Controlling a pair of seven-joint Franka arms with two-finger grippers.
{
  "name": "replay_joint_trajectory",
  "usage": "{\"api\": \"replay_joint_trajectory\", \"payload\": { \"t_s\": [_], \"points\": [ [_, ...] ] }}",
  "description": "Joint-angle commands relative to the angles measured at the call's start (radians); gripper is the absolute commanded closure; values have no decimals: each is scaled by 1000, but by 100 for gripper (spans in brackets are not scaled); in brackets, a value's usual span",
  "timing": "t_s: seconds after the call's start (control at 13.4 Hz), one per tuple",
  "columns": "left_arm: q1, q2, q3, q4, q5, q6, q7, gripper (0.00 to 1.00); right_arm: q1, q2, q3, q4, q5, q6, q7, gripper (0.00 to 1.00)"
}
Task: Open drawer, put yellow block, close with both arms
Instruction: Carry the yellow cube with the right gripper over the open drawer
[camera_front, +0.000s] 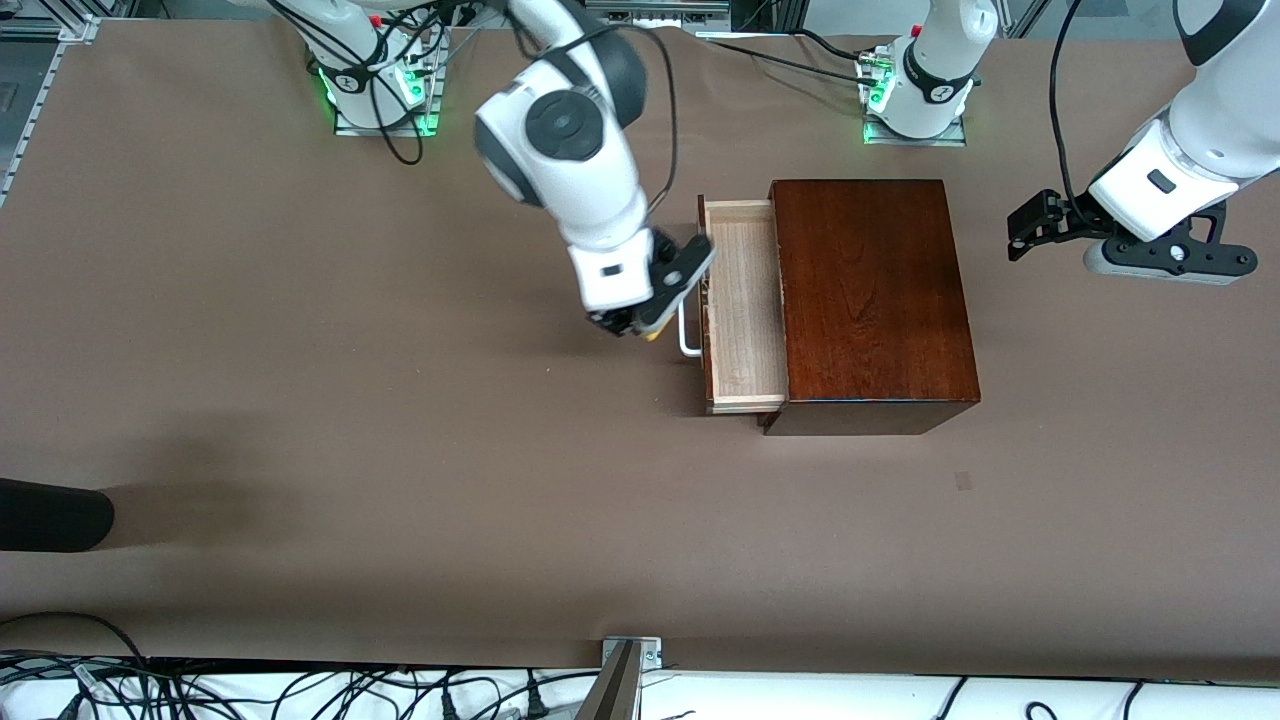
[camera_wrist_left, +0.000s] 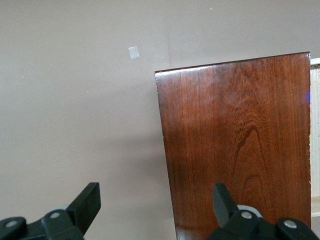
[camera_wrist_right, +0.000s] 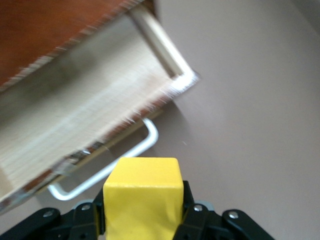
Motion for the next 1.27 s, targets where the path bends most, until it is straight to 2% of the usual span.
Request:
{"api": "replay_joint_trajectory", "payload": {
  "t_s": [0.0, 0.3, 0.52, 0.82, 1.19],
  "points": [
    [3, 15, -3, 32, -12, -15, 16, 0, 109, 41, -12, 90, -60, -29, -59, 100],
    [1, 15, -3, 32, -12, -15, 15, 0, 239, 151, -14, 194, -187, 3, -57, 100],
    [1, 15, -3, 32, -12, -15, 15, 0, 270, 179, -14, 197, -284, 25, -85, 100],
    [1, 15, -3, 32, -12, -15, 15, 0, 260, 186, -16, 188, -286, -9, -211, 100],
    [1, 15, -3, 34, -14, -14, 24, 0, 246, 220, -16, 150, -281, 3, -235, 100]
  ]
}}
